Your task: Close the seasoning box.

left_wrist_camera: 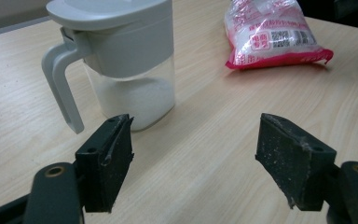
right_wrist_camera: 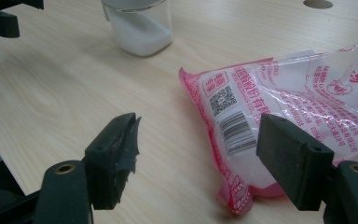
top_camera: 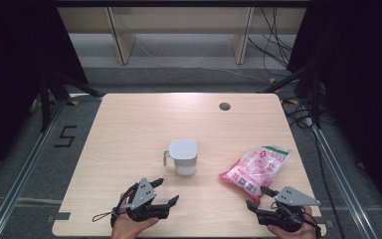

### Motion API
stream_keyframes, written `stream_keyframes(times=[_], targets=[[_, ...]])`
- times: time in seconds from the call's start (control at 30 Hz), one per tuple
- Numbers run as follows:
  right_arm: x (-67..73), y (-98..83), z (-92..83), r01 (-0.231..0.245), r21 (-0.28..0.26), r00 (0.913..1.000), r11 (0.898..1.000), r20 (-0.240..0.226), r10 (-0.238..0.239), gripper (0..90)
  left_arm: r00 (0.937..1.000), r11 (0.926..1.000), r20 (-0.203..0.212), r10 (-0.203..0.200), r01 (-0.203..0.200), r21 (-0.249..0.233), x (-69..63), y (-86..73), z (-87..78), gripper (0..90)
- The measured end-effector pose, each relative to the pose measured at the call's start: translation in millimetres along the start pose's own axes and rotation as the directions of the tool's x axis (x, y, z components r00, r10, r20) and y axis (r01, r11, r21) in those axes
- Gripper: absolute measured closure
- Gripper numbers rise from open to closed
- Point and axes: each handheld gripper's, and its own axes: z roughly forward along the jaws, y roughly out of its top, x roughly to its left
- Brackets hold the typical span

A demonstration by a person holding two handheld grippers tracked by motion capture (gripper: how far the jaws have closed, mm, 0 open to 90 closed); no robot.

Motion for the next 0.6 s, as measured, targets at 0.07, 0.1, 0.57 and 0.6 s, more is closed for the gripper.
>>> stream_keyframes(times=[0.07, 0.1, 0.57, 0.6], targets=[[1.3, -1.1, -1.7, -0.001, 0.009, 1.0, 1.0, 0.009, 0.001, 29.4, 1.0, 1.0, 0.003, -0.002, 0.002, 0.003, -1.5, -2.8, 1.2, 26.2], [0.8, -1.8, -1.0, 0.016, 0.001, 0.9999, 1.0, 0.007, -0.016, 29.1, 0.9999, 0.9999, 0.007, 0.009, -0.009, 0.008, -1.3, -4.1, 1.3, 26.2], [18.6, -13.6, -4.7, 0.044, 0.097, 0.9988, 0.994, -0.023, -0.042, 27.5, 0.9993, 0.9981, 0.025, -0.028, 0.027, 0.055, -9.1, -28.1, 2.0, 25.9], [17.0, -13.8, -4.5, 0.057, 0.101, 0.9976, 0.993, -0.046, -0.053, 27.5, 0.9991, 0.9982, 0.023, -0.035, 0.034, 0.05, -10.1, -29.9, 2.7, 25.9]])
